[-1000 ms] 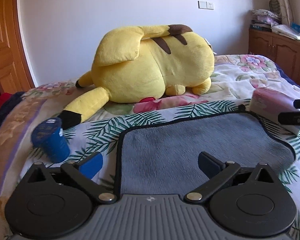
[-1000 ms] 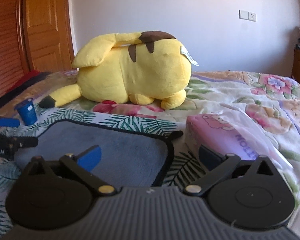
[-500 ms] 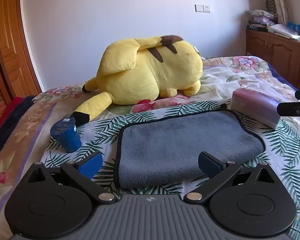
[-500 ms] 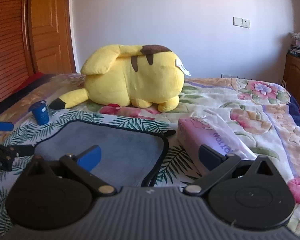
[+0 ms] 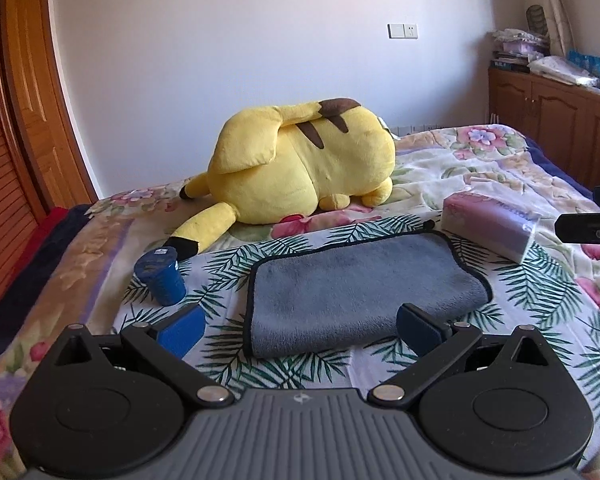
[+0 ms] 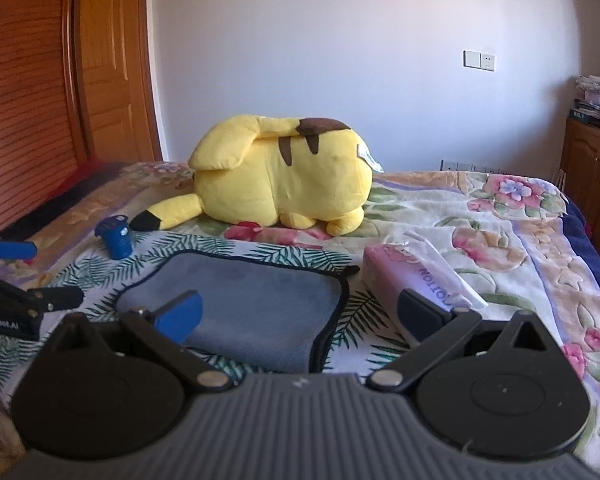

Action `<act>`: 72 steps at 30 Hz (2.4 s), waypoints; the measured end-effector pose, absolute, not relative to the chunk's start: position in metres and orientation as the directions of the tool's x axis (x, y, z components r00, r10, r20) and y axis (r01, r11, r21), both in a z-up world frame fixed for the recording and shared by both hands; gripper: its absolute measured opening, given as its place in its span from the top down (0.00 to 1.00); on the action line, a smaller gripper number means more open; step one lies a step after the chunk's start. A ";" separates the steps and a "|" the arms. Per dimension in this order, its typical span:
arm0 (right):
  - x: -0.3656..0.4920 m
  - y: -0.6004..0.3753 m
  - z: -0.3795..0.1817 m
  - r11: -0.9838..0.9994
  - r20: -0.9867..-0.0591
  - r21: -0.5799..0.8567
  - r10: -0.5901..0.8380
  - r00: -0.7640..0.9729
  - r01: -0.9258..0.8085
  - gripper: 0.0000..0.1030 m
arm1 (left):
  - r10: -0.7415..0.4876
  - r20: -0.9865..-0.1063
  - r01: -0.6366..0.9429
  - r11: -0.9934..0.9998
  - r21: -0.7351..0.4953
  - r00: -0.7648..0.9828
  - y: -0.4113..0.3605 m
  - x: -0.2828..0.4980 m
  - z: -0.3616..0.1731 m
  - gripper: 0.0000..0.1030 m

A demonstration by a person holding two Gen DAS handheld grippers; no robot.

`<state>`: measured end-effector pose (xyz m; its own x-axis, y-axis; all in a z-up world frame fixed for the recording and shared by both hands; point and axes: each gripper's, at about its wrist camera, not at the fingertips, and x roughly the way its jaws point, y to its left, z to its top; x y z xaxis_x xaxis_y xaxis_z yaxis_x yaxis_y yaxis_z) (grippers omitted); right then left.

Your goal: Fold towel

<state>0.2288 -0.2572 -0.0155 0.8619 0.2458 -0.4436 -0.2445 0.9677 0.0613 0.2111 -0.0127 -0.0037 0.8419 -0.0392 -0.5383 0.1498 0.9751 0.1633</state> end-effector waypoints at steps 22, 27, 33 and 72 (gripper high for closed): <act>0.131 -0.247 0.020 0.965 -0.430 0.061 0.258 0.866 -0.257 0.00 | -0.051 -0.498 0.161 0.970 0.182 0.866 -0.018 0.088 0.041 0.00; 0.109 -0.243 0.017 0.964 -0.427 0.068 0.261 0.866 -0.257 0.00 | -0.062 -0.507 0.176 0.968 0.180 0.860 -0.021 0.067 0.037 0.00; 0.089 -0.245 0.003 0.967 -0.440 0.094 0.254 0.861 -0.237 0.00 | -0.063 -0.531 0.183 0.967 0.176 0.845 -0.022 0.049 0.021 0.00; 0.057 -0.221 -0.058 0.977 -0.498 0.071 0.208 0.842 -0.200 0.00 | 0.007 -0.618 0.107 0.983 0.147 0.787 -0.011 0.041 -0.065 0.00</act>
